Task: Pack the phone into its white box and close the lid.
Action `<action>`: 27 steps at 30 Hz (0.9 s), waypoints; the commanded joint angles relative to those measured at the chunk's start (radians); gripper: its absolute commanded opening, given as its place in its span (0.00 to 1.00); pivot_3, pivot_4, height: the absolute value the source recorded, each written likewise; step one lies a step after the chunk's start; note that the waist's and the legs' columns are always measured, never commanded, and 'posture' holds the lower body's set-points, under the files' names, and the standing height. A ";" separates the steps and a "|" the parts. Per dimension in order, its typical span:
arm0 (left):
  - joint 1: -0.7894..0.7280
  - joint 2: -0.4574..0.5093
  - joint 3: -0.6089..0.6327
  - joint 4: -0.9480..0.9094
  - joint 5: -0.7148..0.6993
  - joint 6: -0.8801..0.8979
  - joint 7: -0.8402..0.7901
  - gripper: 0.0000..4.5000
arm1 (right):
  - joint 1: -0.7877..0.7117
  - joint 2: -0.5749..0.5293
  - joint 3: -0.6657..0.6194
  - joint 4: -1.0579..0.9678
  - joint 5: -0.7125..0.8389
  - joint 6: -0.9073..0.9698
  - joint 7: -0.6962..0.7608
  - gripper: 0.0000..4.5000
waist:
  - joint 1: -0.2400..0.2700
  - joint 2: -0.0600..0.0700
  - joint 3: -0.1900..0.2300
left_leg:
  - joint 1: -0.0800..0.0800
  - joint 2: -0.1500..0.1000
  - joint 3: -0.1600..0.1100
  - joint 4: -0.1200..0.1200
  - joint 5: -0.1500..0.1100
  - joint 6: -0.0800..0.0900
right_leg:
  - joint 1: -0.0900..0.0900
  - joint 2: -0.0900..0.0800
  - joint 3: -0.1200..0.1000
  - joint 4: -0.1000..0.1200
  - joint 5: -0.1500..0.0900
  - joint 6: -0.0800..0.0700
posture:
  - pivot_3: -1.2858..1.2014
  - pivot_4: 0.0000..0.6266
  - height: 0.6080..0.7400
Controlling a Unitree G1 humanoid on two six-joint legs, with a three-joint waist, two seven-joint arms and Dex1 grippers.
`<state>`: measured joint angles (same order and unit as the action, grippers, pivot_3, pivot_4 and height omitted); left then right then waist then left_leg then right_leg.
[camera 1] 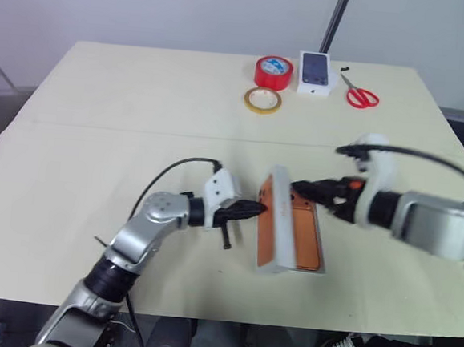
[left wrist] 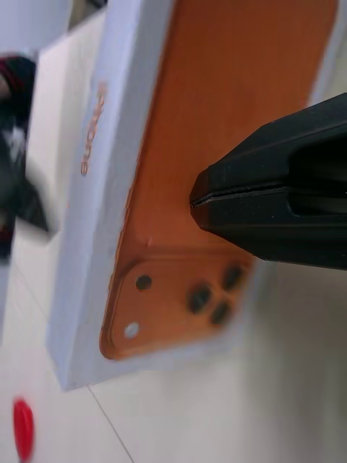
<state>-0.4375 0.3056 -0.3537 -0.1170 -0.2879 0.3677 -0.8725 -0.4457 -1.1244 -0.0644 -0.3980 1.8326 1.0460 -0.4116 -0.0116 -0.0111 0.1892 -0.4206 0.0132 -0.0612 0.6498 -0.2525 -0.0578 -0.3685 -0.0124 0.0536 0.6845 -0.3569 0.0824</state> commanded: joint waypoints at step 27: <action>-0.016 0.196 -0.097 -0.100 0.055 0.199 -0.102 0.00 | 0.124 -0.078 0.135 -0.251 -0.991 0.061 0.742 0.01 | 0.002 0.002 -0.001 | -0.001 -0.002 0.000 0.002 0.000 0.000 | -0.002 -0.001 0.000 0.001 0.000 0.000 | 0.52 0.24 1.00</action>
<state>-0.4340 0.5215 -0.4258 -0.2198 -0.2580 0.5971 -0.9896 -0.3153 -1.2053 0.0741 -0.6149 0.8680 1.1068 0.3141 -0.0093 -0.0090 0.1887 -0.4221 0.0117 -0.0613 0.6516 -0.2523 -0.0581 -0.3704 -0.0138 0.0540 0.6860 -0.3568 0.0823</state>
